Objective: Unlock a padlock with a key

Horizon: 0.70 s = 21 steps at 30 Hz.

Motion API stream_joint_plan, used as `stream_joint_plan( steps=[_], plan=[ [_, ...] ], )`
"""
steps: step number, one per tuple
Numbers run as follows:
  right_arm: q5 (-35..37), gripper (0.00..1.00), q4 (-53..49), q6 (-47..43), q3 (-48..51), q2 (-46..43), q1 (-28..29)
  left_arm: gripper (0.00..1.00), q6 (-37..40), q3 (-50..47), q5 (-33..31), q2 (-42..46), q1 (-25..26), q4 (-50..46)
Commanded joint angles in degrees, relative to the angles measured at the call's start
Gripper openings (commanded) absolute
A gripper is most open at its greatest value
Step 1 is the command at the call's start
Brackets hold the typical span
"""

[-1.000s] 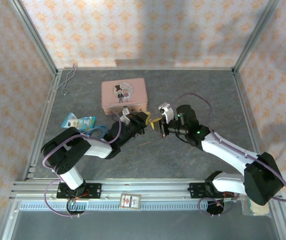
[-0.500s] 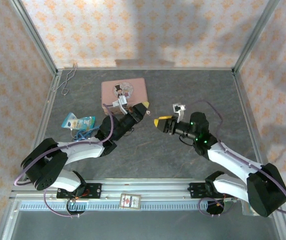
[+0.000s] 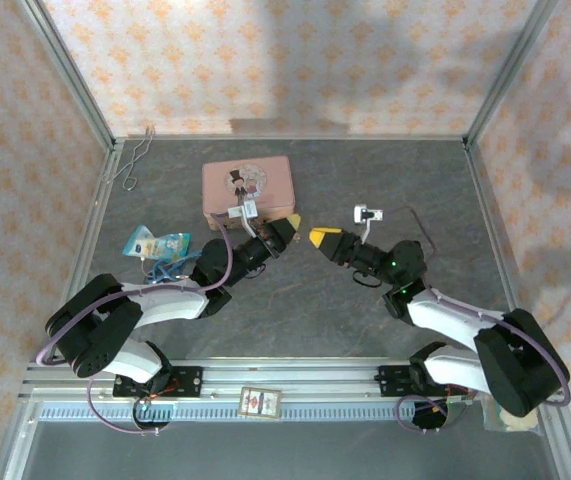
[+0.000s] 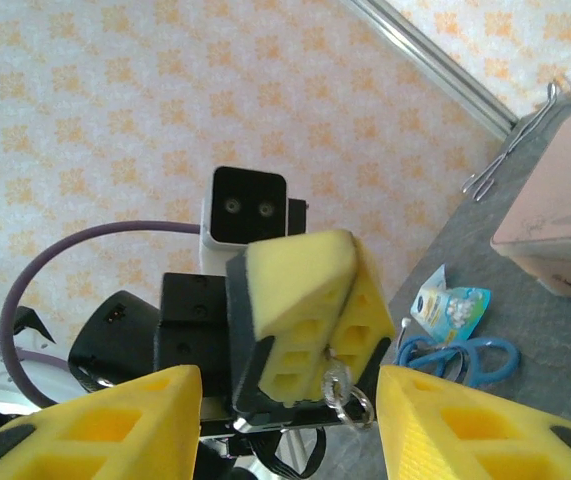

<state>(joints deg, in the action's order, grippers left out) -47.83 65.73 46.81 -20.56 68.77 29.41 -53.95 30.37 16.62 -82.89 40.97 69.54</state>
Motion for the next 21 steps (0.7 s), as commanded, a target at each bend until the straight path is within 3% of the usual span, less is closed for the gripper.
stream_joint_plan(
  steps=[1, 11, 21],
  plan=[
    [-1.9, 0.48, 6.5, 1.4, -1.2, 1.9, 0.8, 0.00, 1.1, 0.1, 2.6, -0.3, -0.2, 6.0],
    [-4.4, 0.35, 15.2, 5.8, -2.6, 7.2, 1.8, 0.00, -0.6, -0.4, 5.1, -2.0, 0.1, 12.1],
    [-4.8, 0.27, 16.5, 6.2, -3.4, 9.3, 3.2, 0.00, -1.6, -0.1, 5.1, -3.0, 0.4, 13.2]
  ],
)
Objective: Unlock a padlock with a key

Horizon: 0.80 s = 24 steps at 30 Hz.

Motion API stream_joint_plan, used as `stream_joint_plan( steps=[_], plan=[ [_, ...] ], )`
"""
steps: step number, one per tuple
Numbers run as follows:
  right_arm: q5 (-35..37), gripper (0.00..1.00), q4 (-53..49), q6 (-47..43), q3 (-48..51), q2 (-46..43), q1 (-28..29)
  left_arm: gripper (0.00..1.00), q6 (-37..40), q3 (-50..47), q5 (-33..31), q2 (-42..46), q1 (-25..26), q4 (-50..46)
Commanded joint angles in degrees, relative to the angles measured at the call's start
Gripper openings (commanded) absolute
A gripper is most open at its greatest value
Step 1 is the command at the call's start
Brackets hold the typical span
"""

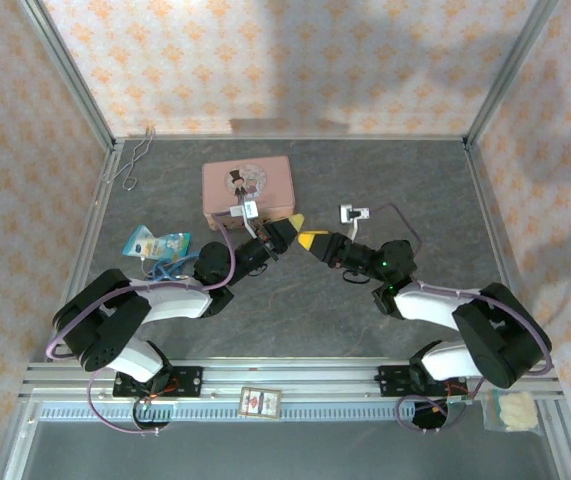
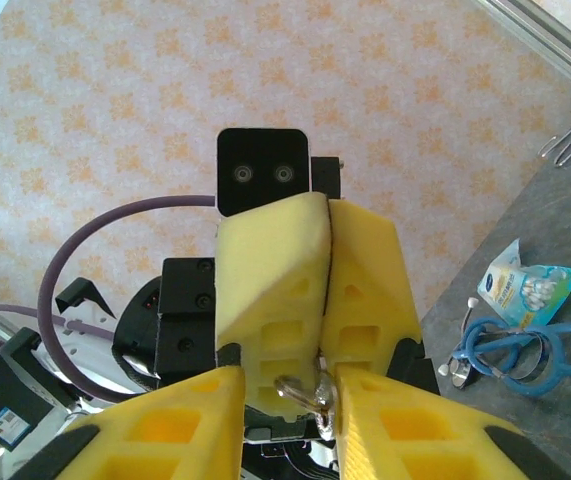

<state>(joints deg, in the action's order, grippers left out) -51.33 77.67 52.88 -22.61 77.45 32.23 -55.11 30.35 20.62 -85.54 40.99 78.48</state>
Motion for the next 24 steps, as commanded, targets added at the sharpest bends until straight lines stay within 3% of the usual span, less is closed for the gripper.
stream_joint_plan(
  steps=[1, 9, 11, 12, 14, 15, 16, 19, 24],
  plan=[
    [-1.2, 0.25, 4.9, 0.2, -1.4, 0.8, 0.3, 0.00, -0.6, -0.1, 1.2, -0.4, 0.5, 4.4],
    [-1.3, 0.00, 6.6, 0.7, -2.0, 2.9, 0.4, 0.00, -1.6, -0.2, 0.9, -0.6, 1.2, 5.7],
    [-1.2, 0.00, 6.9, 0.5, -1.9, 3.3, 0.4, 0.00, -2.2, -0.6, 0.6, -0.5, 1.2, 6.2],
    [-1.3, 0.00, 6.5, -0.2, -1.8, 3.3, 0.5, 0.07, -2.4, -0.9, -0.1, -0.1, 1.1, 6.1],
    [-1.4, 0.00, 1.5, -3.9, -2.1, 2.8, 0.4, 0.60, -2.0, -2.3, -2.5, 1.8, 0.0, 4.6],
    [-1.2, 0.00, -1.6, -6.1, -2.3, 2.3, 0.3, 0.82, -1.7, -3.0, -3.8, 3.2, -1.0, 3.1],
    [-1.0, 0.00, -5.3, -8.6, -2.4, 1.6, 0.3, 0.98, -1.5, -3.8, -5.1, 5.1, -2.3, 0.2],
    [-0.2, 0.00, -12.1, -13.4, -2.5, -0.8, 0.4, 0.99, -0.7, -4.8, -7.0, 10.4, -7.3, -8.9],
    [1.1, 0.00, -25.1, -22.1, -4.7, -4.5, 0.4, 0.99, 3.9, -2.8, -13.8, 16.7, -11.2, -33.2]
  ],
)
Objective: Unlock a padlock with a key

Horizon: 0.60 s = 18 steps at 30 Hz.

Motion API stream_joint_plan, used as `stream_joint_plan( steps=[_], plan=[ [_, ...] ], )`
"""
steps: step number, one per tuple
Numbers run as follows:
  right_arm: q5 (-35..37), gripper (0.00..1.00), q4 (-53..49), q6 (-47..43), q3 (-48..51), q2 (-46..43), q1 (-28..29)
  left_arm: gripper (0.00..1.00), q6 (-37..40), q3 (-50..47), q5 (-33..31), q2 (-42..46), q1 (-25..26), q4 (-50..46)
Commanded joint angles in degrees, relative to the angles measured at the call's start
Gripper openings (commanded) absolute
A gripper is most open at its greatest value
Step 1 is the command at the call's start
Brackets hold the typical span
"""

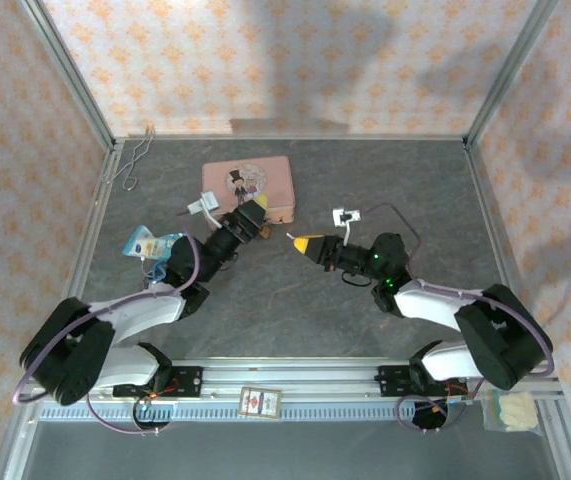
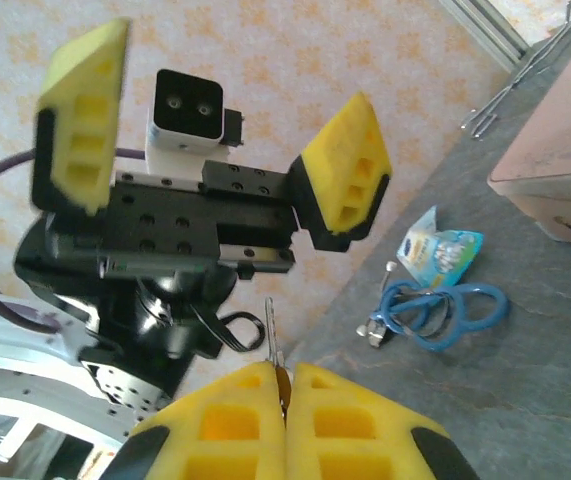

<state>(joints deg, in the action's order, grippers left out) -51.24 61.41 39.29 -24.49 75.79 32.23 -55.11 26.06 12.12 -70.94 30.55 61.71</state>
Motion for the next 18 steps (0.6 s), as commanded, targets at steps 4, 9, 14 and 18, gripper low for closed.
stream_joint_plan(
  steps=[4, 9, 14, 18],
  plan=[
    [5.5, 0.00, -23.9, -18.9, -6.1, -5.7, 0.9, 0.99, 5.3, 2.0, -12.0, 3.2, -1.7, -30.5],
    [9.8, 0.00, -34.2, -26.0, -9.3, -7.7, 1.0, 0.98, 0.5, -2.1, -12.7, 0.9, -1.7, -30.4],
    [12.1, 0.00, -37.2, -28.1, -10.5, -7.7, 1.0, 0.90, -0.7, -2.3, -10.3, -6.6, -1.4, -26.2],
    [12.3, 0.00, -37.3, -27.9, -10.5, -7.2, 1.0, 0.82, 2.2, 0.3, -11.5, -13.7, -0.2, -23.5]
  ],
)
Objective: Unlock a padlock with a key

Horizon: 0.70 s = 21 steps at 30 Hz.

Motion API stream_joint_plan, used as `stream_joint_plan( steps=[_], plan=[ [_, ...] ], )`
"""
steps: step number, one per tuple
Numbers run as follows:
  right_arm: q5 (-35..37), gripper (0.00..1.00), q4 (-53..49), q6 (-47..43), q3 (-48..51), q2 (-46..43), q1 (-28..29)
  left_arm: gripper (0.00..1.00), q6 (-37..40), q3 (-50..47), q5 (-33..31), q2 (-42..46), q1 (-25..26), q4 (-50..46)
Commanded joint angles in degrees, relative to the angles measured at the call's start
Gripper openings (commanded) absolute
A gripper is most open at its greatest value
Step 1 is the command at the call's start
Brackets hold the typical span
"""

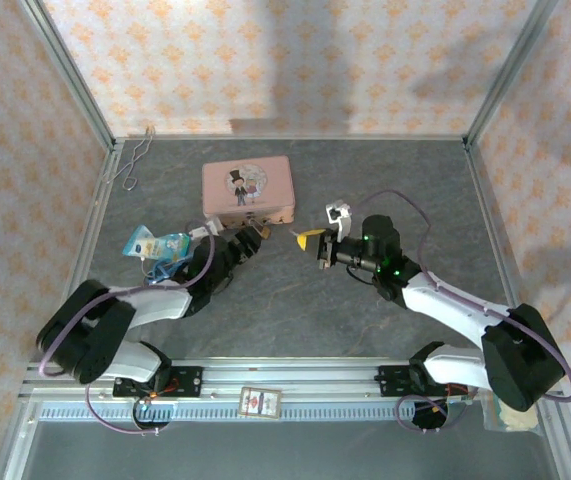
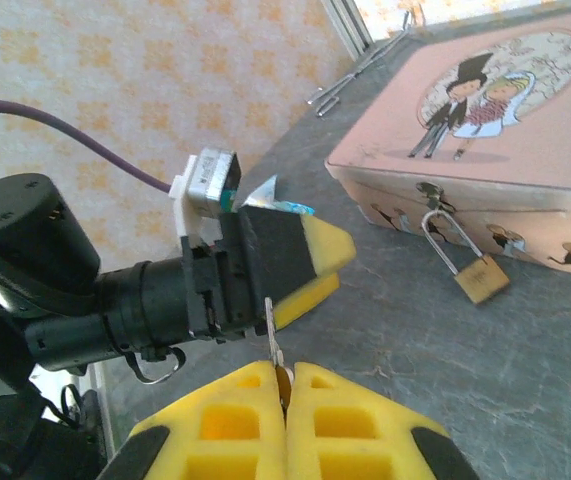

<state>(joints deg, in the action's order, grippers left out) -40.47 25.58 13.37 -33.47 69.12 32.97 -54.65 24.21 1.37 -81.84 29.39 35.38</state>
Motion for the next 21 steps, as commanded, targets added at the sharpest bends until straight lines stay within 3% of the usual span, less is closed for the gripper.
stream_joint_plan(
  steps=[1, 9, 16, 21],
  plan=[
    [1.4, 0.00, -1.4, -1.8, -1.5, -0.4, 0.3, 0.82, 2.0, 2.8, -1.7, -4.5, 1.4, 3.6],
    [1.5, 0.00, 0.1, 0.0, 0.2, -1.1, 0.3, 0.72, 4.6, 8.4, -7.5, -17.8, 3.6, 11.5],
    [2.4, 0.00, 0.0, 0.8, 1.7, -3.7, 0.3, 0.64, 3.4, 12.5, -15.4, -26.0, 3.7, 12.6],
    [3.4, 0.00, 0.8, 1.6, 2.8, -4.0, 0.3, 0.57, 3.0, 16.3, -15.3, -31.5, 3.6, 13.9]
  ],
)
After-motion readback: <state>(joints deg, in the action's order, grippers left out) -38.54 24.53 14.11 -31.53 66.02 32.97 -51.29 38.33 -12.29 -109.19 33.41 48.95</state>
